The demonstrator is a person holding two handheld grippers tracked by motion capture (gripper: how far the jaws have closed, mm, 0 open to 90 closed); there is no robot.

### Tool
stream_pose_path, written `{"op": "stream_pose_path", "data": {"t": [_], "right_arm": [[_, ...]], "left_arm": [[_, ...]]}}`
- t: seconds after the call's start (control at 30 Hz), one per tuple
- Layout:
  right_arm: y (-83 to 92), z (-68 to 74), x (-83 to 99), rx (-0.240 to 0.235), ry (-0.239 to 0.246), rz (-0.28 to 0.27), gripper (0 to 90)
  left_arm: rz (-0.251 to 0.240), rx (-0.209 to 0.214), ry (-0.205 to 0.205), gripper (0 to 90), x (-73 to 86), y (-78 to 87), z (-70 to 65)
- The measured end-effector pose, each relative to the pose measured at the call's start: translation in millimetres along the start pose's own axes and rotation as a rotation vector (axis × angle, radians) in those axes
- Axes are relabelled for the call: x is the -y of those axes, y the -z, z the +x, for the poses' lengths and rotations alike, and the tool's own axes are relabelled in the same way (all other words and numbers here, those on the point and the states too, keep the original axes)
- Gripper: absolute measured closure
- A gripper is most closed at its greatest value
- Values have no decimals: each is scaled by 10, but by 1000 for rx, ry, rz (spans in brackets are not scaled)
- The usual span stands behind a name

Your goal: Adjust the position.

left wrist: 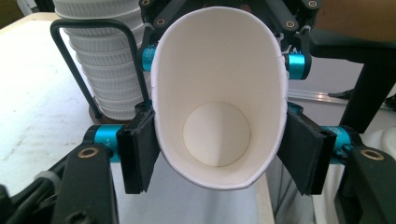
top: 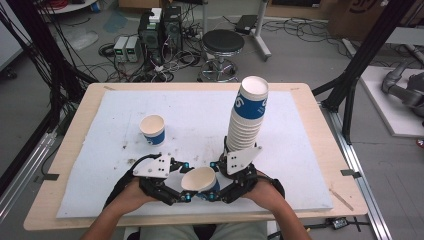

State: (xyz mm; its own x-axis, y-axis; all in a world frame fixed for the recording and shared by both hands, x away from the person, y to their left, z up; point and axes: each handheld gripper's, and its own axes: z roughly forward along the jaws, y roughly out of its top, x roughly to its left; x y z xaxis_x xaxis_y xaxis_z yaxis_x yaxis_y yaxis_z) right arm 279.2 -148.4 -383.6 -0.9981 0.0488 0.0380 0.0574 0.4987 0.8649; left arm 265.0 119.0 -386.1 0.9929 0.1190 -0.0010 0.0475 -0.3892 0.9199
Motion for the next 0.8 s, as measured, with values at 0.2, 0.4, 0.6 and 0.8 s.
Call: {"op": "stream_pose_path", "data": {"t": [0.2, 0.4, 0.6, 0.8], "right_arm": [[36, 10, 23, 15, -26, -40, 344], [206, -2, 113, 46, -70, -124, 341], [402, 43, 206, 86, -88, -185, 340], [595, 131, 296, 120, -94, -221, 338]], "left_arm": [[-59, -29, 30, 263, 21, 7, 17], [-190, -61, 86, 159, 74, 119, 79], [-266, -176, 118, 158, 157, 251, 150], [-309, -296, 143, 159, 278, 413, 220]]}}
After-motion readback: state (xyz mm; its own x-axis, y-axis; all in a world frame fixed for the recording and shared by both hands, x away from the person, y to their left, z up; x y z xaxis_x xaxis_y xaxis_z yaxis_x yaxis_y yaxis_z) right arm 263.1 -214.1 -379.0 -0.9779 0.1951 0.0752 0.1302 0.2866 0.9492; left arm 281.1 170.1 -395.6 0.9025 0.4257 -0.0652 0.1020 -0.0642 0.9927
